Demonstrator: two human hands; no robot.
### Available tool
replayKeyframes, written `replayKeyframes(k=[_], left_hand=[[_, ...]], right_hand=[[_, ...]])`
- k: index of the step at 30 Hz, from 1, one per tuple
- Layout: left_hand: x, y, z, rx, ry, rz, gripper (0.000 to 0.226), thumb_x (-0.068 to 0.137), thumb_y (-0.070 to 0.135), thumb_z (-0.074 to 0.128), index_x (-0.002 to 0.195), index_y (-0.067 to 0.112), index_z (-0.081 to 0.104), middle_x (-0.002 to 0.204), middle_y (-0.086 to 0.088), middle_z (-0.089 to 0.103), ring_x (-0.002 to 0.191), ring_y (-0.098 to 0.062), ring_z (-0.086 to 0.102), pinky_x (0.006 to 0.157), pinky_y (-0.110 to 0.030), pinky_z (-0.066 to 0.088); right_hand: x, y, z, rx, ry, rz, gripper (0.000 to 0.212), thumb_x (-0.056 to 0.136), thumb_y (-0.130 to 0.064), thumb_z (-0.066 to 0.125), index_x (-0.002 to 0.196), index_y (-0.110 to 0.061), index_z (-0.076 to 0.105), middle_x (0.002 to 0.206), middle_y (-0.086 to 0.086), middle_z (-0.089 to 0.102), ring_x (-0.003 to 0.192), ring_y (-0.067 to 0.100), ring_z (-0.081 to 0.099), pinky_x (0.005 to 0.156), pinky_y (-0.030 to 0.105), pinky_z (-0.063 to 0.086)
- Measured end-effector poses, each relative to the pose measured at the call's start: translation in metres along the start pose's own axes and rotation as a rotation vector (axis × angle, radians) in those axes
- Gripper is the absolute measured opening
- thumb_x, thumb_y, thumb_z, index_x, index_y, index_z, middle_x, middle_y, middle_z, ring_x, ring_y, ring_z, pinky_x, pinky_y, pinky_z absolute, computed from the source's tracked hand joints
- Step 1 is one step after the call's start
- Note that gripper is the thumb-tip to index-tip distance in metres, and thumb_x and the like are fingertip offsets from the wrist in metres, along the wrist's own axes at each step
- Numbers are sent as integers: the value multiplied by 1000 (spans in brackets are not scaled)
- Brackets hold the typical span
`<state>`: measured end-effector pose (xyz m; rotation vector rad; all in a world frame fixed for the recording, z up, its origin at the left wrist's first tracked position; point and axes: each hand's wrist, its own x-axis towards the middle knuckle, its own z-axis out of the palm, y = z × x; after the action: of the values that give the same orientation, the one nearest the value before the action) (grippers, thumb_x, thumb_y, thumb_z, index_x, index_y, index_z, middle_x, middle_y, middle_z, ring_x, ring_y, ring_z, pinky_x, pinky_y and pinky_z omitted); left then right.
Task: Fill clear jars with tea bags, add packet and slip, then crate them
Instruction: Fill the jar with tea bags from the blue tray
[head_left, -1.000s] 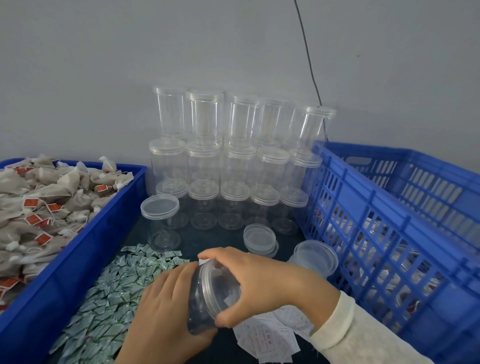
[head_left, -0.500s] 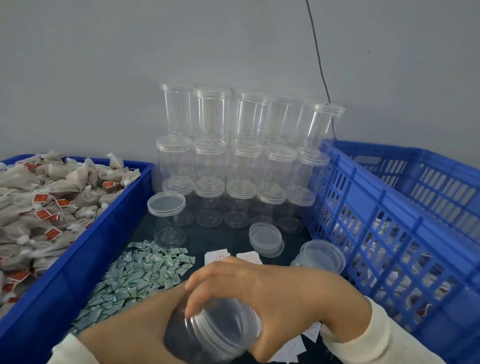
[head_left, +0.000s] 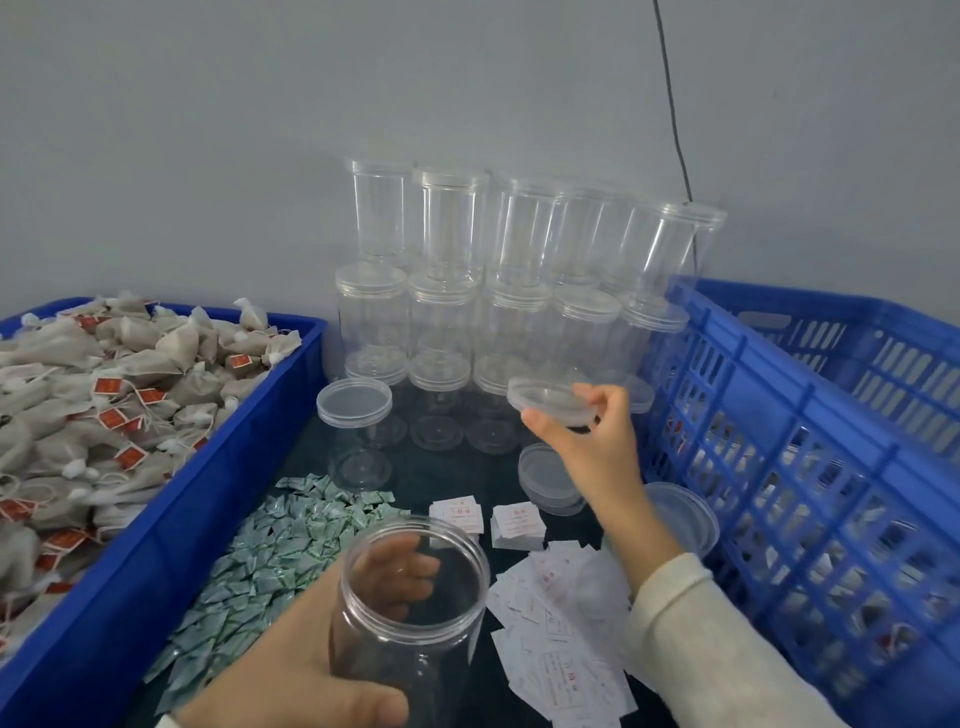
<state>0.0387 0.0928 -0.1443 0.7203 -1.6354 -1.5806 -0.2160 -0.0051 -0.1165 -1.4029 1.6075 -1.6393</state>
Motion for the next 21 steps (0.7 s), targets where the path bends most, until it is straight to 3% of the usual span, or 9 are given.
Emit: replayKeyframes(k=[1, 3, 7, 10, 13, 15, 18, 21], left_hand=[[-1, 11, -17, 42, -62, -36, 113, 44, 48, 93, 138, 20, 37, 136, 3, 55, 126, -20, 53, 103, -37, 44], [-6, -5, -12, 178, -23, -37, 111, 45, 45, 93, 138, 22, 38, 134, 6, 56, 125, -16, 54, 102, -35, 45], [-8, -19, -25, 134, 189, -77, 89, 63, 2, 86, 137, 12, 39, 121, -1, 65, 109, -3, 63, 88, -15, 49], [-18, -27, -27, 169, 203, -5, 106, 43, 25, 94, 135, 19, 40, 130, 14, 59, 120, -7, 57, 93, -15, 47], [-22, -32, -33, 103, 304, -5, 105, 38, 14, 93, 131, 19, 44, 129, 1, 61, 119, -12, 59, 90, -18, 50], [-21, -33, -32, 86, 321, 13, 109, 35, 18, 96, 131, 19, 45, 128, 0, 62, 119, -13, 59, 93, -22, 50], [-19, -34, -29, 69, 338, 10, 120, 26, 41, 98, 132, 21, 45, 126, 9, 62, 120, -11, 58, 96, -23, 47], [-16, -33, -26, 94, 356, 9, 119, 27, 43, 97, 133, 24, 43, 125, 15, 62, 120, -7, 57, 93, -14, 47]], right_hand=[[1, 15, 7, -94, 54, 47, 58, 61, -38, 88, 96, -27, 42, 116, -5, 51, 109, 15, 53, 84, 22, 42], [3, 43, 18, -240, 102, 153, 60, 60, -44, 87, 97, -25, 43, 114, -3, 46, 110, 19, 49, 89, 31, 42], [8, 80, 29, -470, 125, 326, 58, 64, -47, 83, 99, -26, 41, 123, 5, 50, 120, 29, 45, 100, 46, 37], [12, 95, 29, -527, 111, 385, 66, 64, -47, 82, 113, -23, 45, 132, 8, 49, 125, 30, 41, 104, 46, 32], [15, 100, 28, -542, 79, 395, 87, 64, -46, 84, 135, -24, 38, 139, 8, 45, 128, 31, 39, 106, 45, 32], [17, 100, 29, -553, 49, 391, 98, 64, -45, 84, 143, -23, 31, 145, 7, 40, 133, 31, 35, 108, 46, 30], [21, 100, 31, -587, 0, 410, 105, 66, -44, 84, 149, -22, 23, 151, 8, 34, 137, 32, 30, 110, 49, 28], [23, 102, 32, -587, -29, 437, 110, 65, -43, 85, 150, -23, 19, 153, 9, 29, 139, 33, 28, 110, 51, 29]])
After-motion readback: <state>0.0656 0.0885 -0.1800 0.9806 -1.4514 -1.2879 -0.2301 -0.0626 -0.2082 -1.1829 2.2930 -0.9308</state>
